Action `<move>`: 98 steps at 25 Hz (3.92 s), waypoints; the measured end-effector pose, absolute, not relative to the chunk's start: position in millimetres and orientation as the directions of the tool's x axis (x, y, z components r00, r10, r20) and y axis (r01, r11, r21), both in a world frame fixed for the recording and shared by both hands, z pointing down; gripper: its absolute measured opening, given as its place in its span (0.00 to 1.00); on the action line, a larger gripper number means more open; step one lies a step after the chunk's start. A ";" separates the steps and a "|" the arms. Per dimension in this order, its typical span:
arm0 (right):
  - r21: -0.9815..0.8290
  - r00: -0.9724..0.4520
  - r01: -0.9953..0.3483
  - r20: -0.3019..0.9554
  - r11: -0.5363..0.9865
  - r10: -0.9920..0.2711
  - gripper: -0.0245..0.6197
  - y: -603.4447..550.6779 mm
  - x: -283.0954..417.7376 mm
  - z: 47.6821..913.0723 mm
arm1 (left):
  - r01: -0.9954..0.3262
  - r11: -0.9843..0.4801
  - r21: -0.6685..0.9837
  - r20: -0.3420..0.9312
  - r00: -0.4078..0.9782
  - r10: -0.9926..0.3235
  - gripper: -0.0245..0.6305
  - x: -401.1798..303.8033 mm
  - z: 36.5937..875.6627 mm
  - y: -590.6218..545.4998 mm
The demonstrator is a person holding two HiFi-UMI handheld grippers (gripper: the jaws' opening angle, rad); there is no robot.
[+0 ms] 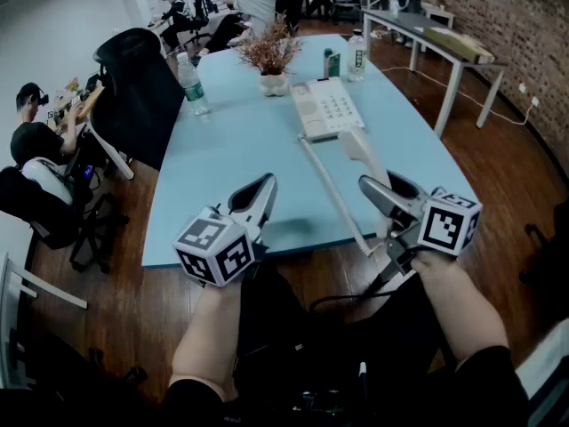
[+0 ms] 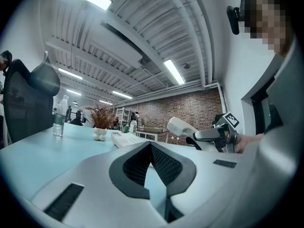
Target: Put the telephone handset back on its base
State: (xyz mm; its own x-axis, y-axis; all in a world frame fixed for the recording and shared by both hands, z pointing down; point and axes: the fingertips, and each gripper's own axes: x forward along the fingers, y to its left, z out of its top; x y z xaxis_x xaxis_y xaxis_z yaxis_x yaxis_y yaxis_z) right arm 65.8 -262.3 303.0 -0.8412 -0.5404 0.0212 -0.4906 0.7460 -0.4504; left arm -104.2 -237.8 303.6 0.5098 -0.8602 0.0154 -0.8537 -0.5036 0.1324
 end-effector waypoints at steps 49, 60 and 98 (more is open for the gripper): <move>-0.455 -0.847 -0.481 0.022 0.749 -0.530 0.40 -262.3 63.9 305.0 | -0.865 -0.486 0.122 0.016 0.492 -0.871 0.03 -108.3 305.9 -239.7; -0.488 -0.855 -0.464 0.027 0.740 -0.518 0.40 -271.8 57.2 303.3 | -0.880 -0.452 0.149 0.014 0.459 -0.889 0.03 -125.6 307.8 -244.0; -0.055 -0.410 -0.891 0.525 0.451 -0.746 0.40 -568.6 -81.7 343.2 | -0.890 -0.404 0.209 -0.027 0.408 -0.913 0.03 -167.6 299.4 -250.0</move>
